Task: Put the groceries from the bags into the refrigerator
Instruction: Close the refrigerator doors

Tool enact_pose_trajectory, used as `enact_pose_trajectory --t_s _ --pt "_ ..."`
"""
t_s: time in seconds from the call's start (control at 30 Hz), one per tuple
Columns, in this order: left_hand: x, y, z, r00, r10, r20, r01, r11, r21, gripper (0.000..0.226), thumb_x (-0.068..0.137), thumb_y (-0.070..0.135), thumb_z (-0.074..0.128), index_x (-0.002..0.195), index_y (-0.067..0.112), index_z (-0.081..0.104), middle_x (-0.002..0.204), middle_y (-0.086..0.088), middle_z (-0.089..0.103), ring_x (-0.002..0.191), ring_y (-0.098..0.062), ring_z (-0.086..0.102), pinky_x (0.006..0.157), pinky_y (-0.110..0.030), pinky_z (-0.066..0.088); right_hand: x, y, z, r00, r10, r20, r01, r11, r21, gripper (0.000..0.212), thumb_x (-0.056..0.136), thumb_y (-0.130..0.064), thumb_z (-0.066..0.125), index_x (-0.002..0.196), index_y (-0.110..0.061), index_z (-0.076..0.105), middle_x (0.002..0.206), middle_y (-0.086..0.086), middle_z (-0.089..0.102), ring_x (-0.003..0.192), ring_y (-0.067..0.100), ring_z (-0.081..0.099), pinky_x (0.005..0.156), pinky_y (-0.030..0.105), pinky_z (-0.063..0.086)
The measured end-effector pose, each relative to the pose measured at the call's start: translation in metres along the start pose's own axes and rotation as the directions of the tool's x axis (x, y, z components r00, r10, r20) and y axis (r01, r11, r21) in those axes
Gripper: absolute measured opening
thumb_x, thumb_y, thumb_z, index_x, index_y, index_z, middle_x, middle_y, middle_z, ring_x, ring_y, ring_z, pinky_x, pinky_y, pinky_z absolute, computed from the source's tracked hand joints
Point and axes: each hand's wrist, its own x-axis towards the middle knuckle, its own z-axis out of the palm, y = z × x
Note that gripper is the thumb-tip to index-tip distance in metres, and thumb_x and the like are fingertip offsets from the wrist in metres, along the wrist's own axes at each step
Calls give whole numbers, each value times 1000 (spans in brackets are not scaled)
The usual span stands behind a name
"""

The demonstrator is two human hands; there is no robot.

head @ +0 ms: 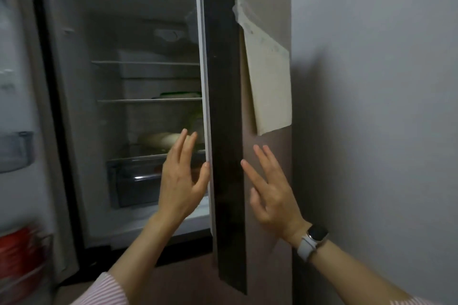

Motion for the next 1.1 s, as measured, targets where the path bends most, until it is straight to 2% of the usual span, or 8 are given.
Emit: enact_pose_trajectory --t_s 0.1,0.23,0.47,0.67,0.73,0.8,0.97,1.1 --pt "-8 -19 -5 990 124 68 -136 970 204 68 84 41 44 145 25 17 154 -5 18 141 -17 14 111 -38 20 4 4 32 974 150 172 -131 984 -118 60 86 -28 35 144 -29 17 155 3 4 142 26 -3 111 52 12" --pt "-11 -51 10 935 197 293 -328 792 514 74 76 36 53 143 18 26 153 -5 16 142 -26 7 110 -53 23 17 13 67 851 266 452 -185 959 -216 64 92 -30 31 142 -38 -8 145 -4 -27 134 22 -26 116 50 4" --pt "5 -89 34 940 -35 340 -217 709 671 90 60 39 76 138 15 40 148 -3 25 134 -32 25 93 -64 36 30 27 106 785 281 553 -144 950 -278 66 95 -17 35 145 -34 -5 138 -6 -36 127 22 -36 115 45 -3" --pt "7 -93 43 919 -136 371 -145 758 636 89 71 38 70 145 16 24 152 0 6 138 -32 8 100 -65 28 32 30 109 784 270 559 -129 952 -279 72 92 -14 38 146 -32 -6 141 -5 -35 128 22 -38 111 41 -10" --pt "9 -83 35 896 -160 414 -149 770 621 79 85 41 54 148 19 12 151 3 -12 138 -27 -13 109 -62 12 34 24 106 782 276 559 -169 957 -237 68 92 -16 39 147 -30 2 150 -5 -27 135 22 -31 115 43 -2" --pt "5 -71 22 889 -227 399 -80 779 622 70 91 44 42 148 22 8 155 3 -12 141 -25 -17 112 -56 1 30 13 102 789 306 533 -262 952 -158 59 94 -19 39 146 -23 14 156 -2 -9 143 22 -13 117 42 10" --pt "-39 -45 -42 963 -219 155 102 831 546 47 83 38 43 123 17 56 141 -12 45 132 -32 39 99 -54 37 0 -28 106 903 203 379 -274 951 143 42 88 -11 44 130 -9 48 136 11 47 129 24 39 106 46 36" --pt "-64 -43 -124 992 -127 16 87 765 638 42 80 34 44 114 14 59 130 -13 55 123 -31 47 95 -46 40 30 -89 123 972 44 232 -128 924 361 46 83 -21 34 120 -5 56 119 13 57 113 18 45 96 43 46"
